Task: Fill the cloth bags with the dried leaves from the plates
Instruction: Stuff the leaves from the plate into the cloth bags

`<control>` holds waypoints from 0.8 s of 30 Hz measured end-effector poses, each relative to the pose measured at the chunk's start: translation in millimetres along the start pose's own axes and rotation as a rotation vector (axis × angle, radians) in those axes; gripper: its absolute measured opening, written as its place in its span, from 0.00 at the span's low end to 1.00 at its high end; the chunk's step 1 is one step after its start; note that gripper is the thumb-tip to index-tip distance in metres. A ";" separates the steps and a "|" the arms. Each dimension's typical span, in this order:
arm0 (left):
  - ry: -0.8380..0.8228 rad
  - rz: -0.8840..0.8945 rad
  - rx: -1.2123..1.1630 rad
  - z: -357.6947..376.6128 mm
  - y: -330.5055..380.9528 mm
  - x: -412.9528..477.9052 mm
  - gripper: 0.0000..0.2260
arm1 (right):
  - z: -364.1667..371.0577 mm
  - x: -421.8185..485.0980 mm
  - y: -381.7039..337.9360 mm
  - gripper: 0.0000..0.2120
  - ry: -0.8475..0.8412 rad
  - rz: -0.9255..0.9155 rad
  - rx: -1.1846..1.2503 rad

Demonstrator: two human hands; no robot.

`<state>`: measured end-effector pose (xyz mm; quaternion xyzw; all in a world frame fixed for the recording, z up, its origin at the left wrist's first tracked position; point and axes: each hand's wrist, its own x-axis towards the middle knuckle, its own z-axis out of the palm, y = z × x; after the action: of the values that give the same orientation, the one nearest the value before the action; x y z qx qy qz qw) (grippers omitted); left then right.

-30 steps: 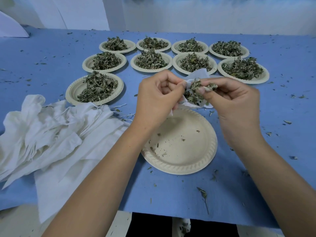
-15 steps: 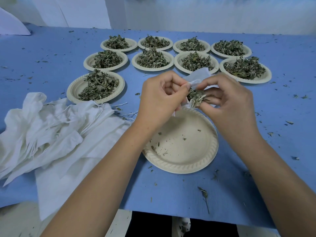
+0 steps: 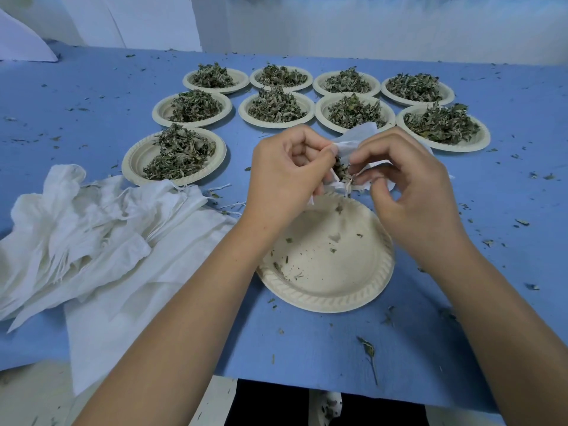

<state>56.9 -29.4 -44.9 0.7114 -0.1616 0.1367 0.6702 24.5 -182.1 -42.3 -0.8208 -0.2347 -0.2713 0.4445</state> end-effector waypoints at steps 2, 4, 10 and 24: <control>0.006 -0.002 -0.006 -0.7 0.1 0.2 0.07 | -0.5 -0.3 -1.9 0.18 -0.059 -0.008 0.041; 0.006 -0.008 -0.012 -1.2 0.6 0.4 0.07 | -1.2 -0.5 -2.8 0.15 -0.126 -0.007 0.042; -0.038 -0.006 -0.023 -1.2 2.3 -0.9 0.07 | 1.1 -5.1 -3.5 0.12 -0.243 -0.022 -0.229; -0.022 -0.017 -0.030 -2.3 0.9 0.8 0.07 | -4.4 -1.9 -3.2 0.03 0.070 -0.060 -0.032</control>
<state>57.3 -27.1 -43.6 0.7039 -0.1649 0.1210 0.6802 20.1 -184.5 -39.6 -0.8106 -0.2389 -0.3167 0.4308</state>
